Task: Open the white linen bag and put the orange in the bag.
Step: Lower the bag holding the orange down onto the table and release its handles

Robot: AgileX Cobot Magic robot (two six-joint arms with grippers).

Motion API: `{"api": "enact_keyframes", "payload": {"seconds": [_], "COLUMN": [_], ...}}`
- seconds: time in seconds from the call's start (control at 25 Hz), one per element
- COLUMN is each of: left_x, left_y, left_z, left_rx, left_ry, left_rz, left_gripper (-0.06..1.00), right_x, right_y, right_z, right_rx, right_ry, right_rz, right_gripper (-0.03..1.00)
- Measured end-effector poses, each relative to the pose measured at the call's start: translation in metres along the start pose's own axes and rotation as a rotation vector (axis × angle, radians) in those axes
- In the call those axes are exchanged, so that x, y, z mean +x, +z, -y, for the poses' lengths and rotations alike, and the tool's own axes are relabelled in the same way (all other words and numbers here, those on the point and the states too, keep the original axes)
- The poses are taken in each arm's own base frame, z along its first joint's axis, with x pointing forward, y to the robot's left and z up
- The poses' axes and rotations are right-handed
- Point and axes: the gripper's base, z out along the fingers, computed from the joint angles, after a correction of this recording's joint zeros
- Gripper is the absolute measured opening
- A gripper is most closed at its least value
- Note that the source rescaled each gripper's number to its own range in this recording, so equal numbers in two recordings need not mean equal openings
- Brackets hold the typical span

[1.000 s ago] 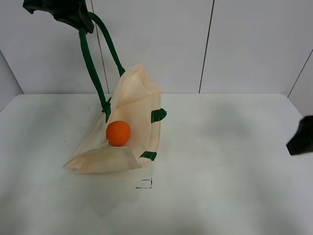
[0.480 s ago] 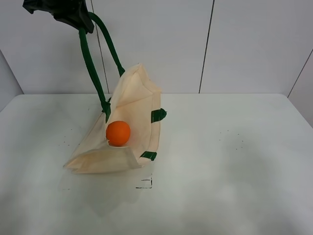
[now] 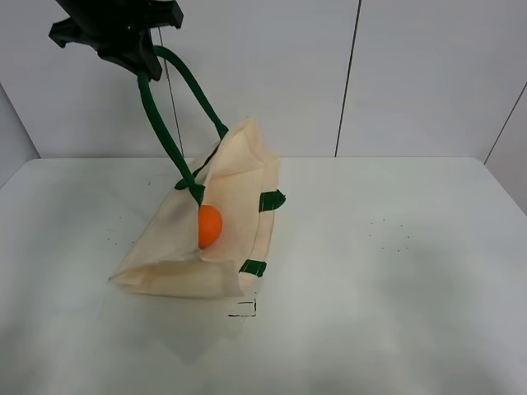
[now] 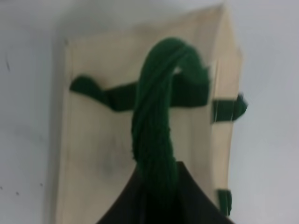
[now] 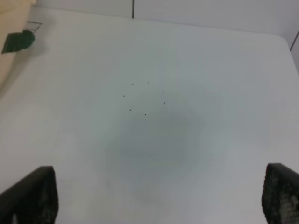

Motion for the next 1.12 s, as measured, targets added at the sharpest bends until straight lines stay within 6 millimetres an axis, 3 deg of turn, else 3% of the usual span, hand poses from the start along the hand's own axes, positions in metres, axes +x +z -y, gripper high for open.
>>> {"api": "enact_keyframes", "payload": {"seconds": [0.32, 0.4, 0.48, 0.6, 0.68, 0.92, 1.12], "left_x": [0.012, 0.015, 0.018, 0.019, 0.019, 0.016, 0.011], "left_y": [0.11, 0.13, 0.142, 0.148, 0.149, 0.147, 0.143], "left_z": [0.007, 0.008, 0.009, 0.008, 0.007, -0.011, -0.056], "left_rx": [0.003, 0.006, 0.005, 0.004, -0.011, -0.185, -0.242], "left_ry": [0.001, 0.004, 0.009, 0.011, 0.021, 0.047, -0.049], "left_rz": [-0.157, -0.192, -0.216, -0.227, -0.219, -0.201, -0.213], "left_gripper": [0.04, 0.16, 0.37, 0.69, 0.79, 0.85, 0.85], "right_x": [0.0, 0.0, 0.0, 0.0, 0.0, 0.0, 0.0], "right_y": [0.0, 0.0, 0.0, 0.0, 0.0, 0.0, 0.0], "right_z": [0.0, 0.0, 0.0, 0.0, 0.0, 0.0, 0.0], "right_rx": [0.001, 0.001, 0.001, 0.001, 0.001, 0.001, 0.001], "right_ry": [0.002, 0.002, 0.002, 0.002, 0.002, 0.002, 0.002], "right_rz": [0.0, 0.0, 0.0, 0.0, 0.0, 0.0, 0.0], "right_gripper": [1.0, 1.0, 1.0, 1.0, 1.0, 1.0, 1.0]}}
